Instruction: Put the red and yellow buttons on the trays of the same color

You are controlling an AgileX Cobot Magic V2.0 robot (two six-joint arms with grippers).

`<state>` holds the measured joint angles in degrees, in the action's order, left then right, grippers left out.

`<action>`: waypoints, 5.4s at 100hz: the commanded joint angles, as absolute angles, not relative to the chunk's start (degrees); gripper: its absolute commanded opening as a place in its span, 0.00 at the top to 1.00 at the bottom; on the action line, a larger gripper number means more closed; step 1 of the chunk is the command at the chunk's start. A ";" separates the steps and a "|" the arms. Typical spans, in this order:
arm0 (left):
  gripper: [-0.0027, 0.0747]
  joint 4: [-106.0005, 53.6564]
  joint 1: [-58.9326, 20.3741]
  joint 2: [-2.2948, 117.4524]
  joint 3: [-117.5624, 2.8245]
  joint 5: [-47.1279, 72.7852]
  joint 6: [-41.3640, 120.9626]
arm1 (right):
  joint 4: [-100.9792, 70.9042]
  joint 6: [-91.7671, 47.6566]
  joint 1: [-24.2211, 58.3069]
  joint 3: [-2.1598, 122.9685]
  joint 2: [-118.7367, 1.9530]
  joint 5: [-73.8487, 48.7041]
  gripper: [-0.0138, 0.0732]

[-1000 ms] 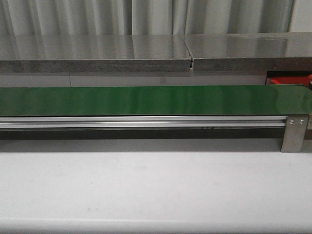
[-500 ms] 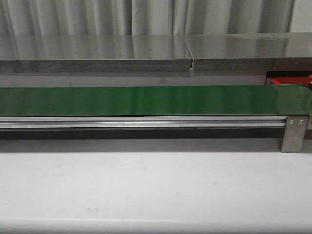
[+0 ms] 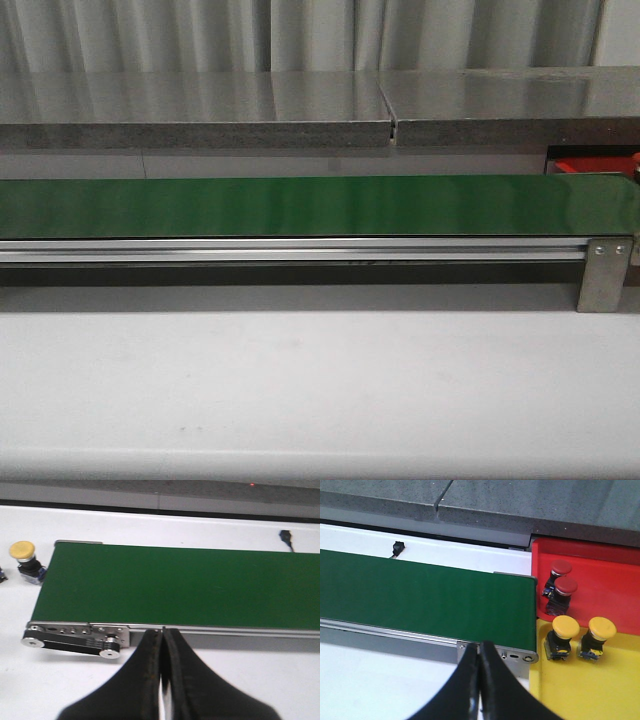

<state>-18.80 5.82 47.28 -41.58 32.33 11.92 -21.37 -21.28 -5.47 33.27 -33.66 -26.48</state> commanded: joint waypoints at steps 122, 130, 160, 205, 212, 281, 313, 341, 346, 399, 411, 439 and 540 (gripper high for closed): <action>0.30 -21.45 42.75 89.68 -67.35 47.32 4.74 | -21.38 -21.73 -5.39 34.81 -33.49 -23.10 0.92; 0.30 -20.60 42.75 92.86 -69.20 48.85 4.74 | -21.38 -21.73 -5.39 34.81 -33.49 -23.10 0.92; 0.30 -18.64 42.75 101.14 -76.25 48.61 4.30 | -21.38 -21.73 -5.39 34.81 -33.49 -23.10 0.92; 0.37 -18.54 42.75 107.97 -78.85 46.82 4.12 | -21.38 -21.73 -5.39 34.81 -33.49 -23.10 0.92; 0.48 -18.54 42.75 108.05 -78.85 46.08 4.28 | -21.38 -21.73 -5.39 34.81 -33.49 -23.10 0.92; 0.74 -26.09 40.31 98.70 -78.85 48.72 11.45 | -21.38 -21.73 -5.39 34.81 -33.49 -23.10 0.92; 0.74 -25.95 31.47 97.22 -78.85 49.03 11.45 | -21.38 -21.73 -5.39 34.81 -33.49 -23.10 0.92; 0.74 -25.95 25.19 97.22 -78.99 47.88 11.45 | -21.38 -21.73 -5.39 34.81 -33.49 -23.10 0.92; 0.74 -25.95 24.72 97.22 -78.99 47.57 11.45 | -21.38 -21.73 -5.39 34.81 -33.49 -23.10 0.92; 0.39 -26.69 24.02 97.22 -79.08 48.51 11.83 | -21.38 -21.73 -5.39 34.81 -33.49 -23.10 0.92; 0.30 -27.71 24.02 97.14 -79.21 48.15 12.20 | -21.38 -21.73 -5.39 34.81 -33.49 -23.10 0.92; 0.30 -31.28 23.89 93.79 -84.05 48.43 15.93 | -21.38 -21.73 -5.39 34.81 -33.49 -23.10 0.92; 0.30 -13.63 34.65 100.41 -84.84 50.97 7.29 | -21.38 -21.73 -5.39 34.81 -33.49 -23.10 0.92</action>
<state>-13.89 34.38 101.75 -82.97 53.27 8.38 -21.27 -21.42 -5.47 33.27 -33.66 -26.69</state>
